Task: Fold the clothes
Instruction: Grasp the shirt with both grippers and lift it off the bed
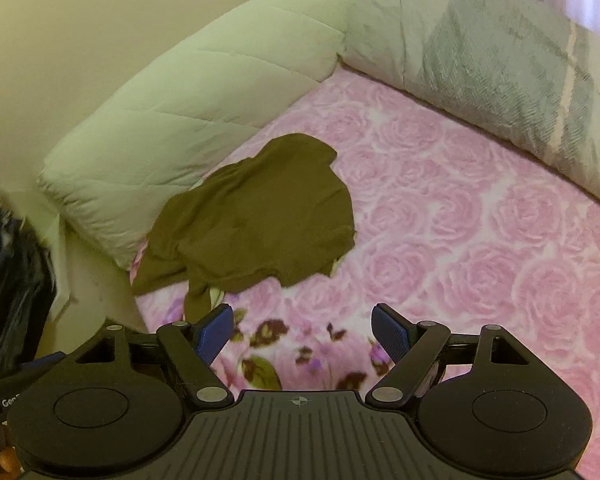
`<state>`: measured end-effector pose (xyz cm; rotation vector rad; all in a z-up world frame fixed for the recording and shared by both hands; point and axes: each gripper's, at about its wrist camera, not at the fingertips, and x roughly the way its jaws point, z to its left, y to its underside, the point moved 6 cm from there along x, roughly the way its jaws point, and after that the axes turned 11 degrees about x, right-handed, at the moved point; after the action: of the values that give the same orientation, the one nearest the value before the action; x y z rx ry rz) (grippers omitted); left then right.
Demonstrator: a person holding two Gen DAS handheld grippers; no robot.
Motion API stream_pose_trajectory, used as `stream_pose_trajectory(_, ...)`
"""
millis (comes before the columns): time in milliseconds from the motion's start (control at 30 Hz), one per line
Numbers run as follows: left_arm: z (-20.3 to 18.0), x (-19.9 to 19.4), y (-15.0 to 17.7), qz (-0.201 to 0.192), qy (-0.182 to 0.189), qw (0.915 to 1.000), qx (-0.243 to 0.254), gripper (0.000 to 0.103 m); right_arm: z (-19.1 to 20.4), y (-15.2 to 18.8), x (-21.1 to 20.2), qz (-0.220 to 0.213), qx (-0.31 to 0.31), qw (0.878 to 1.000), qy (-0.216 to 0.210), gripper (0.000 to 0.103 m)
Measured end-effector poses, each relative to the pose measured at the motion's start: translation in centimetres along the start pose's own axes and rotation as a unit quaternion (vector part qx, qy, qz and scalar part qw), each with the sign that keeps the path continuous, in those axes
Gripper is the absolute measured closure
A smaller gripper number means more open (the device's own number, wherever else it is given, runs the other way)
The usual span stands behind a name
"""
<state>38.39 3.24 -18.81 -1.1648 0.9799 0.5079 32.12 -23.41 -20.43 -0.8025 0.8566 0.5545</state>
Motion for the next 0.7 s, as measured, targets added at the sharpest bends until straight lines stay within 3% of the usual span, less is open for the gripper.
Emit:
stream_pose_trajectory(400, 4.7, 10.4, -3.5, 0.048, 0.019, 0.9983, -0.028, 0.049, 2.3, -4.4, 11.6, 0.040, 0.012, 0.999, 0.024, 0.023)
stream_pose_trajectory(700, 7.0, 19.2, -4.7, 0.084, 0.033, 0.9934, -0.072, 0.049, -0.4, -6.2, 20.8, 0.078, 0.081, 0.993, 0.044, 0.023)
